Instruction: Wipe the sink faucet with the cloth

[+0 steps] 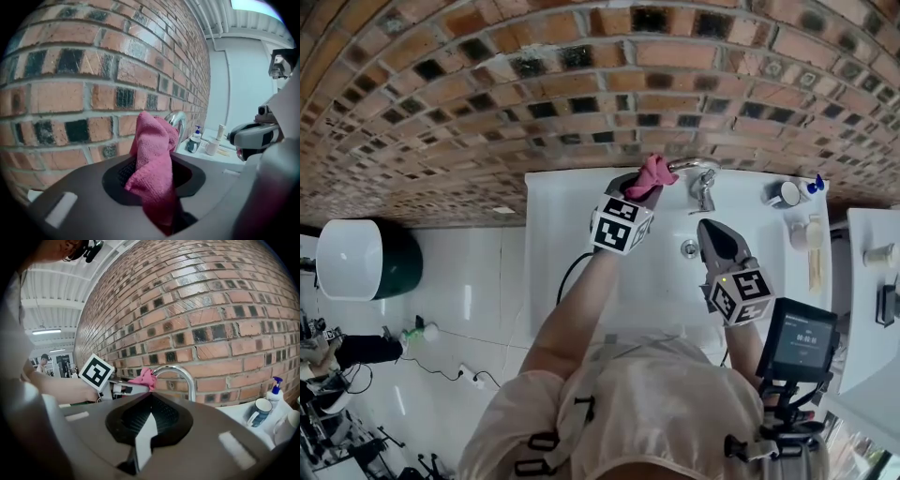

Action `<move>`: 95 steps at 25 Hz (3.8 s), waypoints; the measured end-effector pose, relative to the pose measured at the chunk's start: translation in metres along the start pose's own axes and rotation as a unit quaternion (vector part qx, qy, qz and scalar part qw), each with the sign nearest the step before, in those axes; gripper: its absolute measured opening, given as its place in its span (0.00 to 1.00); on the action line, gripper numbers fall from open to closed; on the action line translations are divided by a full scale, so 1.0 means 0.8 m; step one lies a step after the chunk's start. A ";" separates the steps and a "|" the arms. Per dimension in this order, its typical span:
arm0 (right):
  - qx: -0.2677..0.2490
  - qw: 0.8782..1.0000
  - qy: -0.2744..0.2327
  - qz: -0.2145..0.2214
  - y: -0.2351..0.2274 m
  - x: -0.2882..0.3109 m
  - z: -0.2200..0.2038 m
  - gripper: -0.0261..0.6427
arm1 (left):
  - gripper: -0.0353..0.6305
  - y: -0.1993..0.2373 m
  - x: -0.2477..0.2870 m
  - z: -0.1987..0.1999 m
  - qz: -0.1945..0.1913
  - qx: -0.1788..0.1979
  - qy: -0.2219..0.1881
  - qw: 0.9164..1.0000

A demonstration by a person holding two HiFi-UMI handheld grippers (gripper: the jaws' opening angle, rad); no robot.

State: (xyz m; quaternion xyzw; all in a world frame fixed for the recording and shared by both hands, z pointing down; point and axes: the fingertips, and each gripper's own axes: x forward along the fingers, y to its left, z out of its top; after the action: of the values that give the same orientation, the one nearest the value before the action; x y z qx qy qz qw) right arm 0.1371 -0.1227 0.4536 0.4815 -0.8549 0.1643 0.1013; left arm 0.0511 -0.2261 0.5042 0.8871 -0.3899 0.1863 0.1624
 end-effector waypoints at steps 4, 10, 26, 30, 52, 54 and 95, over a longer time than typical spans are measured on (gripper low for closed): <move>-0.003 1.000 -0.006 -0.004 -0.001 -0.008 0.002 0.02 | 0.24 -0.005 -0.034 0.078 0.017 -0.005 -0.096 0.995; -0.001 1.000 -0.011 -0.005 0.002 -0.021 -0.006 0.02 | 0.24 -0.056 -0.007 0.111 -0.020 0.074 -0.082 0.994; -0.005 1.000 -0.007 -0.006 -0.009 -0.030 -0.012 0.02 | 0.24 0.006 0.015 -0.031 0.020 0.011 0.021 1.000; -0.009 1.000 -0.008 0.005 -0.007 -0.022 -0.012 0.02 | 0.24 0.016 0.005 -0.043 0.033 -0.014 0.022 0.999; 0.035 0.998 0.008 -0.057 -0.075 -0.062 -0.052 0.02 | 0.25 -0.148 0.101 0.056 -0.062 0.069 -0.019 0.995; 0.037 0.997 0.010 -0.062 -0.081 -0.062 -0.055 0.02 | 0.24 -0.141 0.115 0.038 -0.062 0.067 -0.001 0.996; 0.048 0.997 0.032 -0.048 -0.078 -0.037 -0.073 0.02 | 0.25 -0.114 0.153 -0.019 -0.021 0.083 0.037 0.996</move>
State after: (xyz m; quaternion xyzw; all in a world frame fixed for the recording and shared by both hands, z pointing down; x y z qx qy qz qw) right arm 0.2065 -0.1075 0.5091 0.5209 -0.8182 0.2157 0.1128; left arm 0.1938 -0.2381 0.5604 0.8978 -0.3486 0.2471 0.1067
